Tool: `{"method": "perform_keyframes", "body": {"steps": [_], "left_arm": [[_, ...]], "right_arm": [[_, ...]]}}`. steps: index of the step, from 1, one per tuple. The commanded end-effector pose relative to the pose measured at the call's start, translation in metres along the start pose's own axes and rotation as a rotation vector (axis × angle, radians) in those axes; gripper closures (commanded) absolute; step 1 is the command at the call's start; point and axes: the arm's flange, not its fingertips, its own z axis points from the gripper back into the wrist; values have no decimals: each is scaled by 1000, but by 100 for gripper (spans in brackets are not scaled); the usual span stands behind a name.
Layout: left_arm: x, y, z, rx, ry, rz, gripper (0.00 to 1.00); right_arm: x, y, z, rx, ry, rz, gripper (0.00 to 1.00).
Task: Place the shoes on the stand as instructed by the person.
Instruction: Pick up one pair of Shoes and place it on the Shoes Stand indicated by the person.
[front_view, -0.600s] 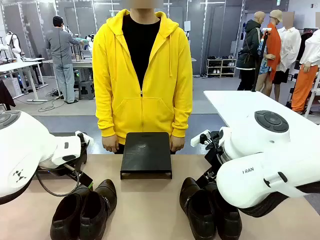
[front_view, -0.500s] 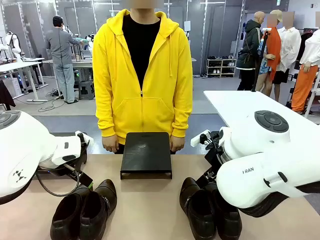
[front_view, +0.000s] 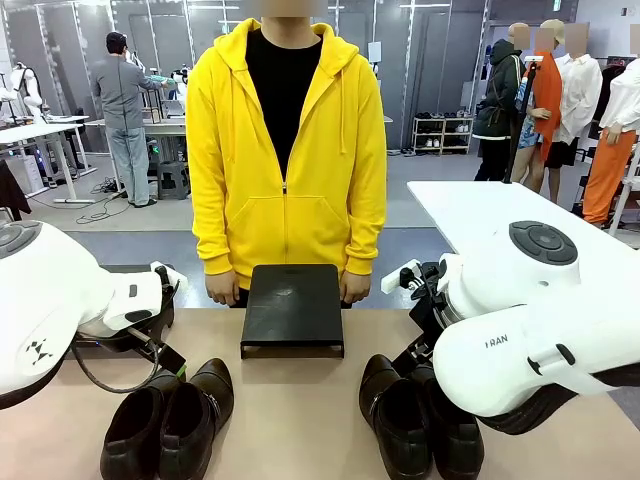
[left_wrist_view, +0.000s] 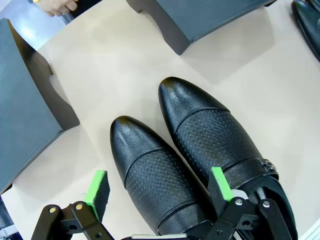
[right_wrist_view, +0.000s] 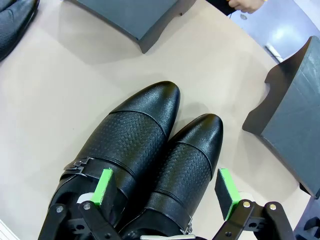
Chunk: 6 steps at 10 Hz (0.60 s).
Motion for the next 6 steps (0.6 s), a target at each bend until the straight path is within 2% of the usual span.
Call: {"method": "perform_keyframes", "body": {"steps": [1,3,6], "left_arm": [[0,0,0,0,0,0,0],[0,0,0,0,0,0,0],[30,33,56,-105,-34,26,0]], "right_arm": [[0,0,0,0,0,-2,0],[0,0,0,0,0,0,0],[37,-31,69,149,-41,-48,0]]}}
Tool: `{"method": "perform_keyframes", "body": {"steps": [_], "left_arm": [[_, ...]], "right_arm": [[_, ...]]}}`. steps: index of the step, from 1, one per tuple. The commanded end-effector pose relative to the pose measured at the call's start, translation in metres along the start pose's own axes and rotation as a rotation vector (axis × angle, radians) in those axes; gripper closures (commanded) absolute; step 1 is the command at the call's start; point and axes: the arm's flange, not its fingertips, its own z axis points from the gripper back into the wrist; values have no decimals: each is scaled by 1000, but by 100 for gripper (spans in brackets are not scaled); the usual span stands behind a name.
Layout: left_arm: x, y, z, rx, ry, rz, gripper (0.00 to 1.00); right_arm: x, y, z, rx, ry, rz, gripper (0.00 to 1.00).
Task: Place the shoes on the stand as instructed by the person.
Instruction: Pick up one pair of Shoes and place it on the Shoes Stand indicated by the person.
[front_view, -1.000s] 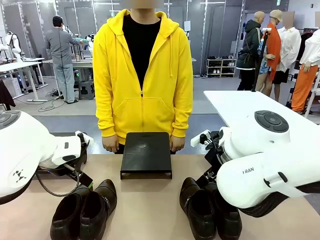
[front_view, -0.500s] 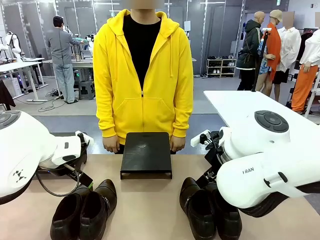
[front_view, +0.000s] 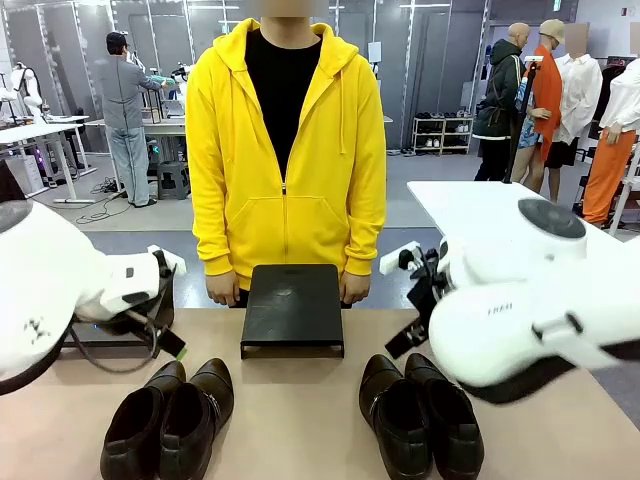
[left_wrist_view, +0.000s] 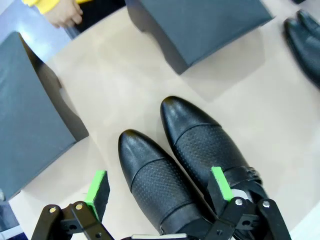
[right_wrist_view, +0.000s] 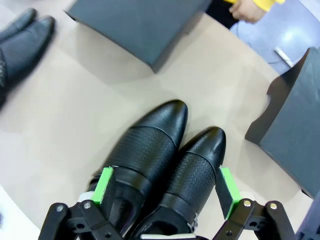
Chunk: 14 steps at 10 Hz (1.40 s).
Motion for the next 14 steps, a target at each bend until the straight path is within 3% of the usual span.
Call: {"method": "perform_keyframes", "body": {"steps": [1,4,6,7,9,11,14], "left_arm": [[8,34,48,-189,4,37,0],[-20,94,115,-639,-104,138,0],[-67,136,145,-799,-197,240,0],[-97,156,158,-812,-238,312,0],[-170,194,191,-778,-363,470,0],[-237,212,214,-785,-452,642,0],[-305,222,232,-690,-469,810,0]], "right_arm": [[17,-37,51,142,3,-29,0],[-6,-103,103,563,-43,-200,0],[-57,-153,122,747,-127,-334,0],[-89,-177,130,795,-165,-392,0],[-158,-214,158,777,-262,-561,0],[-212,-230,186,729,-374,-654,0],[-259,-230,220,639,-435,-749,0]]}}
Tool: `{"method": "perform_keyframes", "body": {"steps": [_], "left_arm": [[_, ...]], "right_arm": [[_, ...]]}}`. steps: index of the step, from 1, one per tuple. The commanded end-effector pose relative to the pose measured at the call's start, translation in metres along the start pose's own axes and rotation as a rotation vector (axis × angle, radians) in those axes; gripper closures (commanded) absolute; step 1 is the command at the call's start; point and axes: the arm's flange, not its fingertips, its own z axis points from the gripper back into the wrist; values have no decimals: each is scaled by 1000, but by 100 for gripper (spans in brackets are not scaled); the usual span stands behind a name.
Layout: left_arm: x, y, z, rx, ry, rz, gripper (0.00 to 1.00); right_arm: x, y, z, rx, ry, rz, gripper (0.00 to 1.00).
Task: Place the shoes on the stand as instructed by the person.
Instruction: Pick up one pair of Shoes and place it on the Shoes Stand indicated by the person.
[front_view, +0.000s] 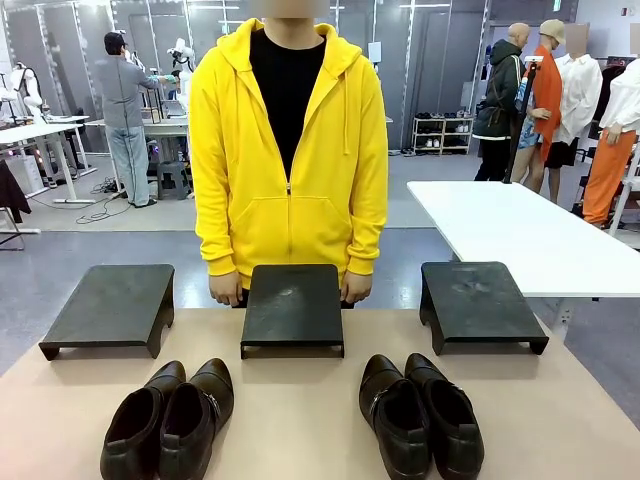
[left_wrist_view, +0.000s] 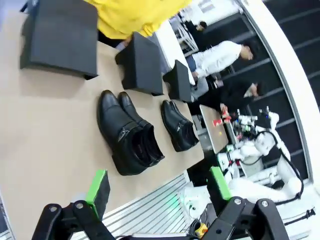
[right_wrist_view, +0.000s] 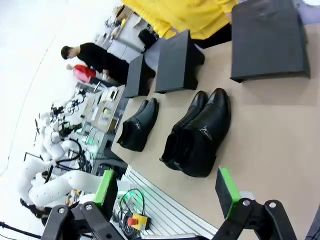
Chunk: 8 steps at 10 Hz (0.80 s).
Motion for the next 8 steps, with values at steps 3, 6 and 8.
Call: {"method": "perform_keyframes", "body": {"steps": [3,6,8], "left_arm": [[-4,2,15,42,-72,49,0],[-11,5,18,29,-45,37,0],[-11,5,18,29,-45,37,0]], "right_arm": [[-21,2,22,-55,-74,-18,0],[-15,-1,26,-48,-69,-26,0],[-15,-1,26,-48,-69,-26,0]]}}
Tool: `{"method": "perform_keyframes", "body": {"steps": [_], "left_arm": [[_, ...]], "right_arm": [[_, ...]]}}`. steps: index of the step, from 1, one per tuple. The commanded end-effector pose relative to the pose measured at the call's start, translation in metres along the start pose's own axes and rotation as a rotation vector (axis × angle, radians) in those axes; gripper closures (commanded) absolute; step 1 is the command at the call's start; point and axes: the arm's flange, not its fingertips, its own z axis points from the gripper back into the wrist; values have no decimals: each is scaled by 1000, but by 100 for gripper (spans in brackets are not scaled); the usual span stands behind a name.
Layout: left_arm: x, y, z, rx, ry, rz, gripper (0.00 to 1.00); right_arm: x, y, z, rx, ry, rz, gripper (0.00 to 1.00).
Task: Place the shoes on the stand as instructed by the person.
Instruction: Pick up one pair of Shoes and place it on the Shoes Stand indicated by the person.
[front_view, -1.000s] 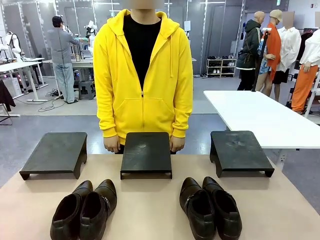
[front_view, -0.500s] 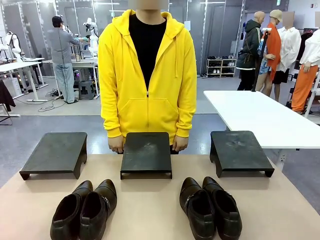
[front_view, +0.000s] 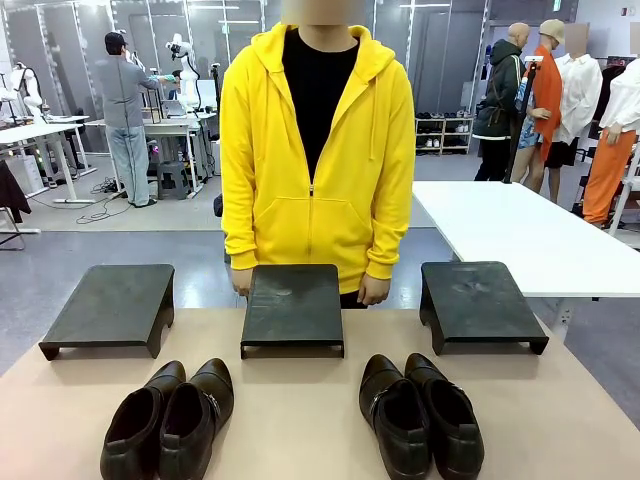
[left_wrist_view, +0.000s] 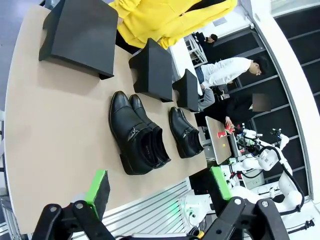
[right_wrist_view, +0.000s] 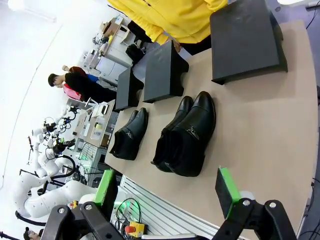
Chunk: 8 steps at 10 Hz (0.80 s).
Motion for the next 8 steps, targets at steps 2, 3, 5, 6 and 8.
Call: {"method": "perform_keyframes", "body": {"steps": [2,3,5,6,8], "left_arm": [[0,-1,1,-16,-3,-14,0],[0,-1,1,-16,-3,-14,0],[0,-1,1,-16,-3,-14,0],[0,-1,1,-16,-3,-14,0],[0,-1,1,-16,-3,-14,0]], "right_arm": [[2,2,1,9,-2,10,0],[2,2,1,9,-2,10,0],[2,2,1,9,-2,10,0],[2,2,1,9,-2,10,0],[2,2,1,9,-2,10,0]]}}
